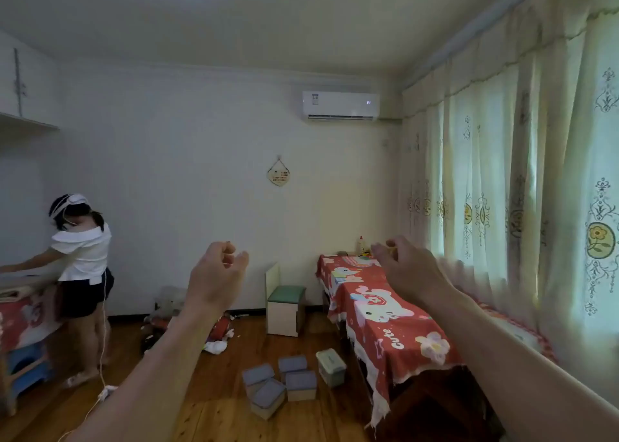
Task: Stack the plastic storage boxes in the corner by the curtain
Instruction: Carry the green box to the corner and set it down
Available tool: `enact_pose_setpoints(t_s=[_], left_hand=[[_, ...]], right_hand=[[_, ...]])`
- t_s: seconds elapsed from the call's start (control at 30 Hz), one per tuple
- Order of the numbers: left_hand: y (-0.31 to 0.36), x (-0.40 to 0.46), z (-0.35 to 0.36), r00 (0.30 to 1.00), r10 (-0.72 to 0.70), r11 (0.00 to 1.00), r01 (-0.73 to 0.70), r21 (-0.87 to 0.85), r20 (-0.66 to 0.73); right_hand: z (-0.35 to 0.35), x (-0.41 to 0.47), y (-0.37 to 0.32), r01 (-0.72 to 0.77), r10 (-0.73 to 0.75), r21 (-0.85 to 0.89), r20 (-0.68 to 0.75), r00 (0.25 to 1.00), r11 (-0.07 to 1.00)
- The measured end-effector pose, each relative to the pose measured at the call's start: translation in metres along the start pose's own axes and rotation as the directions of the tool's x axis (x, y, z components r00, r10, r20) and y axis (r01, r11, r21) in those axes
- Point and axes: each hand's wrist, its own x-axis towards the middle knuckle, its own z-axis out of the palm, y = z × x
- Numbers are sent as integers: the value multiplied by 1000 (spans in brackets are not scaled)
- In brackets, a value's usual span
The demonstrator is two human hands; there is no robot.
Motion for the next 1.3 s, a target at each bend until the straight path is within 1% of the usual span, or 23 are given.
enact_pose_setpoints(t_s=[0.23,0.43,0.57,0.87,1.03,1.3], left_hand=[[-18,2,16,999,-35,998,34,44,13],[-40,12,45,999,-34,997,32,67,31],[-55,27,74,997,-62,996,59,74,39],[-68,76,158,996,-66,990,58,126,67],[-73,99,200,990,-87,995,81,59,112],[-98,128,241,989,-105,992,96,85,103]], right_hand=[[24,2,13,-31,32,-16,68,997,999],[51,17,31,-48,46,18,78,996,999],[75,39,49,-53,51,24,85,995,998],[120,103,101,-64,58,47,113,992,997],[138,135,131,-69,64,38,125,990,997],[168,173,161,-85,86,-10,153,984,996]])
